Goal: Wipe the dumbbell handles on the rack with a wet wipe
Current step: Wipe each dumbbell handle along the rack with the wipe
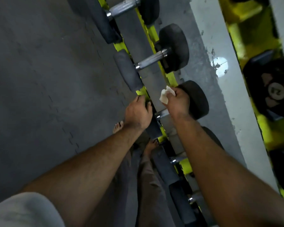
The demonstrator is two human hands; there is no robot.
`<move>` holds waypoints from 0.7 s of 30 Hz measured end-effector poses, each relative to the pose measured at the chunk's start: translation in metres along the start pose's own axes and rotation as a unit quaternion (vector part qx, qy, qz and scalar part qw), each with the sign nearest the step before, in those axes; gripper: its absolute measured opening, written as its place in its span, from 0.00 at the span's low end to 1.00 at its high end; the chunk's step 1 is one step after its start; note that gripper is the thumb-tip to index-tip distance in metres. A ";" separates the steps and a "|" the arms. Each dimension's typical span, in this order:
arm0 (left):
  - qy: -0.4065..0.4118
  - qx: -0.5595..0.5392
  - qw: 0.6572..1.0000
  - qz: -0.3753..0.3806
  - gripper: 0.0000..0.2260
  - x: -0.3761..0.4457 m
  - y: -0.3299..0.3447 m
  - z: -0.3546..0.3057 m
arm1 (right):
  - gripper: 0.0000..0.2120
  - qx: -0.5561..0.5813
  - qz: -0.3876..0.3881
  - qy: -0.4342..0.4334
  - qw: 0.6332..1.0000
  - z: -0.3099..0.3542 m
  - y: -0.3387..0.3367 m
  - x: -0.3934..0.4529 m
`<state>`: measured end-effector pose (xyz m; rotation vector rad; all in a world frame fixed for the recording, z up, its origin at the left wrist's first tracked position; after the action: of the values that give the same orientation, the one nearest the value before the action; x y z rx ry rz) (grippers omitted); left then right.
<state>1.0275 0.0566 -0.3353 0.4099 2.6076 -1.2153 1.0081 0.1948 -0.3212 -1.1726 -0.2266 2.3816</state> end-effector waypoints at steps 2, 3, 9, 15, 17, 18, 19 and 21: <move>-0.012 0.005 1.000 0.008 0.16 -0.008 0.018 0.006 | 0.07 -0.109 0.006 -0.068 0.992 -0.015 -0.011 0.001; -0.018 -0.002 1.000 0.002 0.17 -0.011 0.025 0.007 | 0.08 -0.140 0.015 -0.098 0.985 -0.020 -0.016 0.001; -0.046 -0.051 0.993 -0.100 0.20 -0.017 0.052 0.008 | 0.14 -0.315 0.052 -0.272 0.908 -0.045 -0.028 0.005; -0.046 -0.056 0.987 -0.144 0.20 -0.018 0.060 0.010 | 0.18 -0.495 0.112 -0.390 0.769 -0.073 -0.035 0.020; -0.043 -0.047 0.986 -0.153 0.20 -0.018 0.061 0.012 | 0.20 -0.539 0.128 -0.433 0.711 -0.086 -0.041 0.023; -0.042 -0.040 0.986 -0.155 0.20 -0.018 0.061 0.011 | 0.22 -0.553 0.129 -0.448 0.691 -0.094 -0.044 0.022; -0.039 -0.035 0.986 -0.156 0.20 -0.018 0.062 0.011 | 0.24 -0.560 0.127 -0.458 0.678 -0.098 -0.047 0.021; -0.034 -0.030 0.986 -0.159 0.19 -0.019 0.062 0.009 | 0.25 -0.566 0.130 -0.479 0.658 -0.104 -0.051 0.025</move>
<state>1.0673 0.0854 -0.3788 -0.0619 2.7138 -1.2110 1.0941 0.2455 -0.3854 -0.0362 -2.2535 2.8389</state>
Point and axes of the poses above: each hand's wrist, its own x-axis towards the middle knuckle, its own y-axis out of the palm, z = x × y, the point moved 1 cm from there along x, towards the middle knuckle, and after that the axes turned 5 degrees about y, right-handed, at the moved point
